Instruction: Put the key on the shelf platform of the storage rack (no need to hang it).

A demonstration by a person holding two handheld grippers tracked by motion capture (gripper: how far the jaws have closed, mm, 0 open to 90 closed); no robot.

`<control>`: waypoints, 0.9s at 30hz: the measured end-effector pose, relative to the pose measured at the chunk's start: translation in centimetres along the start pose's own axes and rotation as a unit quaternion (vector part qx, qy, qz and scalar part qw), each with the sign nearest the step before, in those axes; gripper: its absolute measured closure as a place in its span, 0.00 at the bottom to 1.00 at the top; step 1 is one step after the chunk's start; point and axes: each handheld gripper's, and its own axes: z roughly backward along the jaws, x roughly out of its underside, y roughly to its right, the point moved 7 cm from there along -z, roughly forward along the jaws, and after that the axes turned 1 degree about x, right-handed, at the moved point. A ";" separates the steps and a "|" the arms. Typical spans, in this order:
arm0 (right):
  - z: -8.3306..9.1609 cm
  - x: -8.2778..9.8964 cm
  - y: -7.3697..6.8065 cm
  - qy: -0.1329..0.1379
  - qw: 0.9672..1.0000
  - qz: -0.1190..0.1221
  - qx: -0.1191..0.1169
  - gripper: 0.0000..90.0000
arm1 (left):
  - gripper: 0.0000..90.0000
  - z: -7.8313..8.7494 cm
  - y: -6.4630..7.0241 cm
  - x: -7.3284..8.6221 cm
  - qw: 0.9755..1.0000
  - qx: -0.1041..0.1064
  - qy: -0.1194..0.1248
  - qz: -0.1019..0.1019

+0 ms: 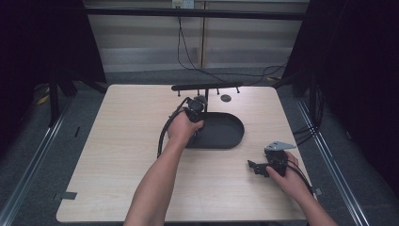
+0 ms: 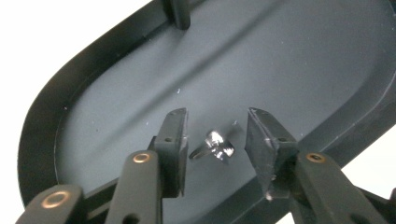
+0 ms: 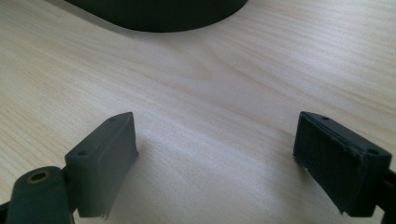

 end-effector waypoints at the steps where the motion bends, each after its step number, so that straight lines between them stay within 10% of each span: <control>1: 0.0 0.0 0.0 0.000 1.000 0.000 0.000 0.14 | 0.61 0.0 -0.1 0.1 1.000 -0.002 0.000 0.000; 27: 0.0 0.0 0.0 0.000 1.000 0.000 0.000 0.14 | 0.54 1.2 -0.1 1.1 1.000 0.014 -0.019 0.008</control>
